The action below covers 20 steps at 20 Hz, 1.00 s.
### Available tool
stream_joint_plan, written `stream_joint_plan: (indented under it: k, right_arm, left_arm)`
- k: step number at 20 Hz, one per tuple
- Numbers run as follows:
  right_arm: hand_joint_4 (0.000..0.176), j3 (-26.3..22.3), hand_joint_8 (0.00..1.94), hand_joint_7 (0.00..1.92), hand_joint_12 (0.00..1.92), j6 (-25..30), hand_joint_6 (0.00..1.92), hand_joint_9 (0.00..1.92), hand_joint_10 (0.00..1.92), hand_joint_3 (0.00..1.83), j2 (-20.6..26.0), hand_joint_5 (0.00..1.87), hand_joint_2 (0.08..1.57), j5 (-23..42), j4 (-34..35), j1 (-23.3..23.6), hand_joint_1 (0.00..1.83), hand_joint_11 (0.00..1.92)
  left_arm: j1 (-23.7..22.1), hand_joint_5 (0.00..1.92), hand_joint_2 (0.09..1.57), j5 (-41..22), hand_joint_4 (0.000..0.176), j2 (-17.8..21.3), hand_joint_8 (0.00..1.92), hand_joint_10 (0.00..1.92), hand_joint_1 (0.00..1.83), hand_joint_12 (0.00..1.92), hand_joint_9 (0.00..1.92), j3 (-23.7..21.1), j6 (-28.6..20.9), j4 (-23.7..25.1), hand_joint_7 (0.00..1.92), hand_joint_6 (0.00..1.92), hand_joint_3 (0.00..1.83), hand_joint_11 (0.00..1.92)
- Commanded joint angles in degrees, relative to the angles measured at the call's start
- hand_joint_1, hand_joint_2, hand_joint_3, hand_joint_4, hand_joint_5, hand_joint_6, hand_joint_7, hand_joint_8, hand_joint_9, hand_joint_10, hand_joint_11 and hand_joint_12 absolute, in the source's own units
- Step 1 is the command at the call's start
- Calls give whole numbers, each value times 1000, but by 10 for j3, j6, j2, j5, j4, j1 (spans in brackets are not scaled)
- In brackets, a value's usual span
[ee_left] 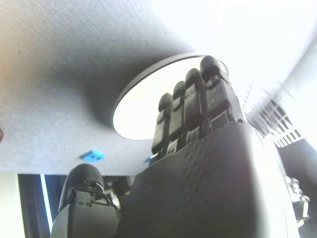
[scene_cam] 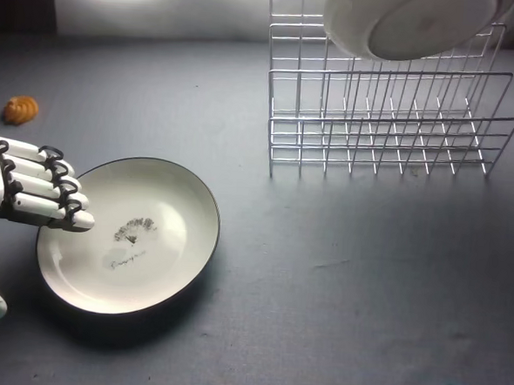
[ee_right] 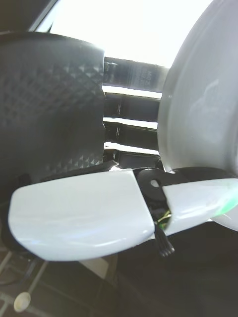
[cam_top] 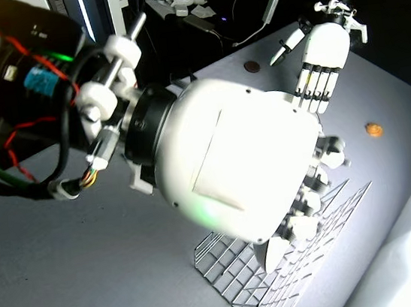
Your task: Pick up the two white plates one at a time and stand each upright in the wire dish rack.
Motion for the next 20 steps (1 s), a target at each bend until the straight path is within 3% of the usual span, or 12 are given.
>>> stream_joint_plan:
  k: [1, 6, 10, 12, 20]
  right_arm:
    - [0, 6, 941, 967, 1252, 9, 1153, 909, 1216, 0, 2, 847, 1133, 71, 5, 7, 1367, 727]
    - [0, 35, 961, 958, 1278, 9, 1185, 888, 1242, 2, -14, 826, 1140, 46, 9, 1, 1365, 706]
    - [0, 46, 899, 1000, 1250, 9, 1111, 927, 1188, 1, -20, 871, 1120, 43, 17, 1, 1372, 736]
    - [0, 53, 882, 1009, 1248, 5, 1102, 931, 1180, 0, -23, 881, 1117, 43, 17, -2, 1372, 744]
    - [0, 79, 886, 1006, 1246, -7, 1119, 926, 1192, 0, -39, 862, 1121, 43, 17, -13, 1371, 727]
  left_arm:
    - [-5, 99, 1067, -16, 0, 4, 2, 4, 0, 248, 98, 1, 0, -29, 109, 1, 0, 0]
    - [-5, 110, 1074, -16, 0, 3, 2, 2, 0, 261, 98, 0, 0, -28, 108, 2, 2, 0]
    - [-5, 86, 1072, -16, 0, 2, 2, 1, 0, 149, 64, 1, 0, -26, 77, 2, 1, 0]
    - [-6, 127, 1069, -16, 0, 2, 0, 0, 0, 259, 99, 1, 0, -26, 114, 0, 1, 0]
    - [-5, 122, 1060, -15, 0, 0, 3, 2, 0, 229, 99, -1, 0, -24, 114, 3, 0, 0]
